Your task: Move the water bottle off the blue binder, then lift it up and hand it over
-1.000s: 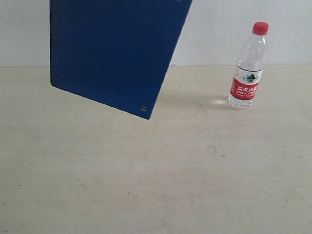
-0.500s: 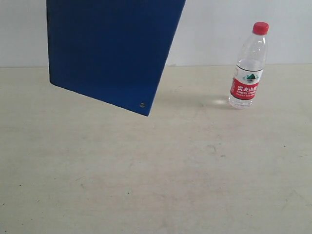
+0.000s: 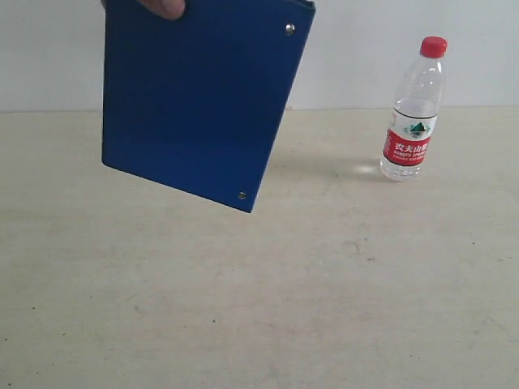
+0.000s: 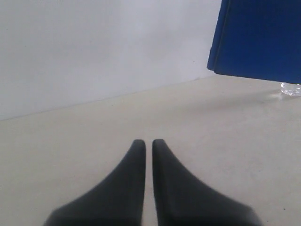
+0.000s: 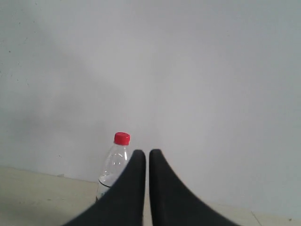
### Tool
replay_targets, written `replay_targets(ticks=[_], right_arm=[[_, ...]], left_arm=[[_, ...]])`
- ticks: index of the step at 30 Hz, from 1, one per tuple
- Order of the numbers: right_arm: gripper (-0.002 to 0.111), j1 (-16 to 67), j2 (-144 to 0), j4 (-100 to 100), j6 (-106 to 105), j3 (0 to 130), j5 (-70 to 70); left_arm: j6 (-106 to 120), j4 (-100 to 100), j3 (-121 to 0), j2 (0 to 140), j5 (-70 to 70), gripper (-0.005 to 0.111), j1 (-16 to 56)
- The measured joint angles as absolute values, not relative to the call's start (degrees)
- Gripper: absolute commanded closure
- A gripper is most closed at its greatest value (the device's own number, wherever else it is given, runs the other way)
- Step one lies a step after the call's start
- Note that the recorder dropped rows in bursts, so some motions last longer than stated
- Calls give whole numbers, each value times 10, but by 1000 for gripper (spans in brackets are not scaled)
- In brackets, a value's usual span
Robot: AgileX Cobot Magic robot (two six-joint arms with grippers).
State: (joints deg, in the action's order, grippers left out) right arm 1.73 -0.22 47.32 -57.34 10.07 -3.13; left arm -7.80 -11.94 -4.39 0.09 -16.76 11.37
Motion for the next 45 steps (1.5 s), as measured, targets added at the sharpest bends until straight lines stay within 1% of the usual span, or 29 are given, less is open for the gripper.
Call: replay_targets(ticks=[3,6,10,14,20,27,36,45], right_arm=[[108,17,-2,310,-383,101,-31],[108,17,-4,198,-242,86,-30],[108,17,-23,122,-122,42,-30],[108,17,-35,106,-84,4,-15],[108,17,-35,56,-32,3,-41],[108,17,-35,0,68,0,-170],[108,17,-35,-56,50,-1,-179],[108,17,-35,-62,46,-1,-177]], left_arm=[[-78,-119,-44,1,-168,102,114],[-78,-119,-44,1,-168,102,114],[-78,-119,-44,1,-168,102,114],[-78,-119,-44,1,-168,102,114],[-78,-119,-44,1,-168,102,114],[-78,-119,-44,1,-168,102,114],[-78,-119,-44,1,-168,102,114],[-78,-119,-44,1,-168,102,114]])
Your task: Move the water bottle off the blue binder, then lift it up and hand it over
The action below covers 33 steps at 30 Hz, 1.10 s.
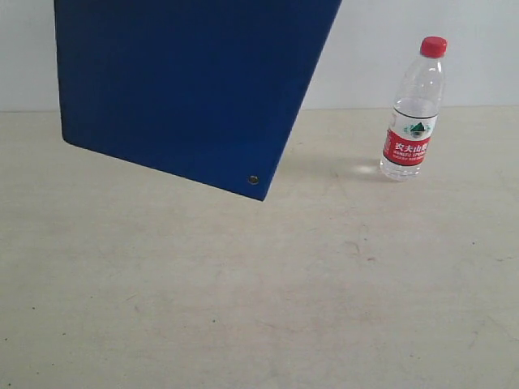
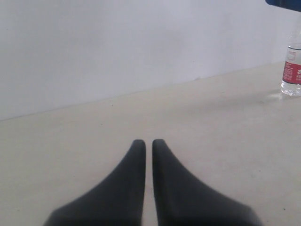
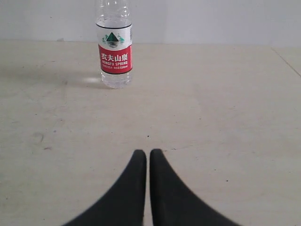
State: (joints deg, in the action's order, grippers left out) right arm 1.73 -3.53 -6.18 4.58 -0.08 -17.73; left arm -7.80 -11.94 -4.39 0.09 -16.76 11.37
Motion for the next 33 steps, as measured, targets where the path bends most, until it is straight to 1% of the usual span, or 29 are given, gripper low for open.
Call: replay_targets(ticks=[28,30,33], right_arm=[[108,17,-35,-62,45,-1,-177],[108,17,-35,-62,45,-1,-177],[108,17,-35,-62,45,-1,-177]], left_arm=[[-78,-119,-44,1,-167,102,112],[-93,-119,-44,1,-156,102,89],[-148,-105,-44,1,-113,102,24]])
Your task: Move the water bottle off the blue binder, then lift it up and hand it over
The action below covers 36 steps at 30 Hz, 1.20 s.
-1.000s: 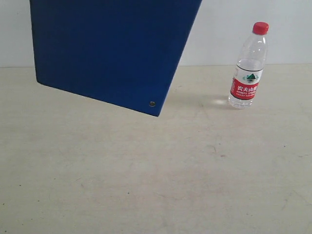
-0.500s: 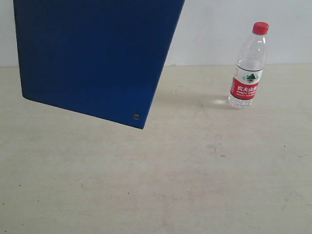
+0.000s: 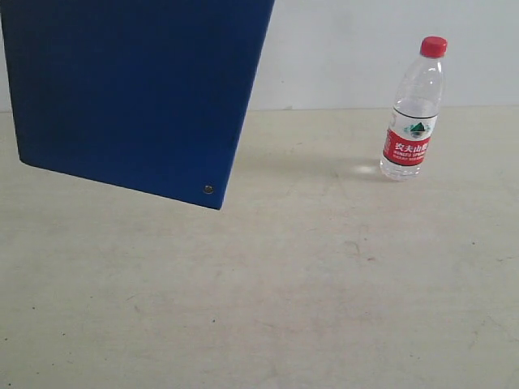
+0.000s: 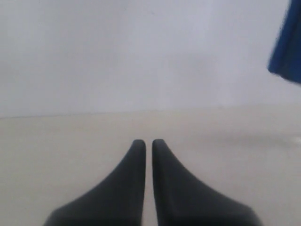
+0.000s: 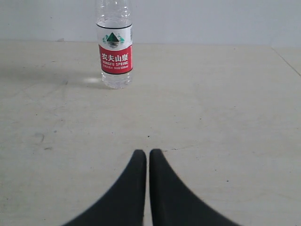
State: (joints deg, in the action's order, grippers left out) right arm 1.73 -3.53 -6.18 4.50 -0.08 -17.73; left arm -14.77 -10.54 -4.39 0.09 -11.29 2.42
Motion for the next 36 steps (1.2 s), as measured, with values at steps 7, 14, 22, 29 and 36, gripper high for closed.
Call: replay_targets(ticks=[7,14,22,29,36], right_arm=[[108,17,-35,-62,45,-1,-177],[108,17,-35,-62,45,-1,-177],[108,17,-35,-62,45,-1,-177],[108,17,-35,-62,45,-1,-177],[108,17,-35,-62,45,-1,-177]], left_arm=[[-248,-87,-43,1,-82,102,-46],[-227,-68,-2,1,-197,102,-46],[-82,-61,-2,1,-206,102,-38],[-79,-60,-2,1,-207,102,-27],[-79,-60,-2,1,-207,102,-27]])
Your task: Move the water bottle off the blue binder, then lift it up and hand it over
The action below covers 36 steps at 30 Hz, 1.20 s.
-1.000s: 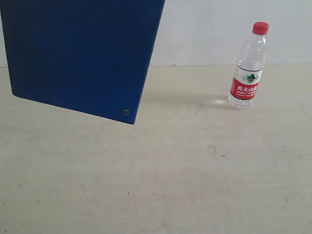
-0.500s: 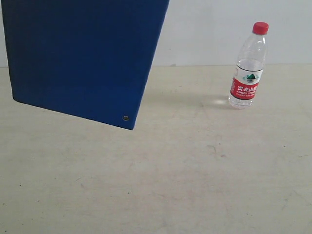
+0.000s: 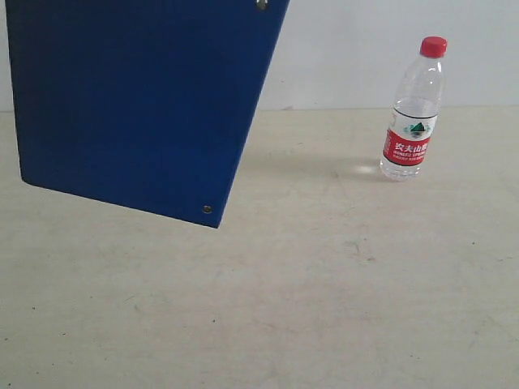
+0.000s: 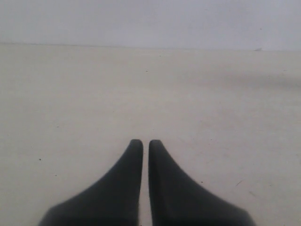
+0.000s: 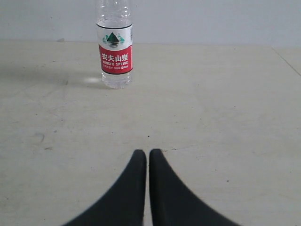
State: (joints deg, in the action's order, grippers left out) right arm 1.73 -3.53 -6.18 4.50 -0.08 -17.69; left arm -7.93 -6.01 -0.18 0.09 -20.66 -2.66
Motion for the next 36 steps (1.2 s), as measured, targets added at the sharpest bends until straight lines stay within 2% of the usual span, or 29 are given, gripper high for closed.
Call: replay_targets(ticks=[36], right_arm=[[108,17,-3,-62,45,-1,-174]], left_arm=[[-78,-60,-2,1,-207,102,-27]])
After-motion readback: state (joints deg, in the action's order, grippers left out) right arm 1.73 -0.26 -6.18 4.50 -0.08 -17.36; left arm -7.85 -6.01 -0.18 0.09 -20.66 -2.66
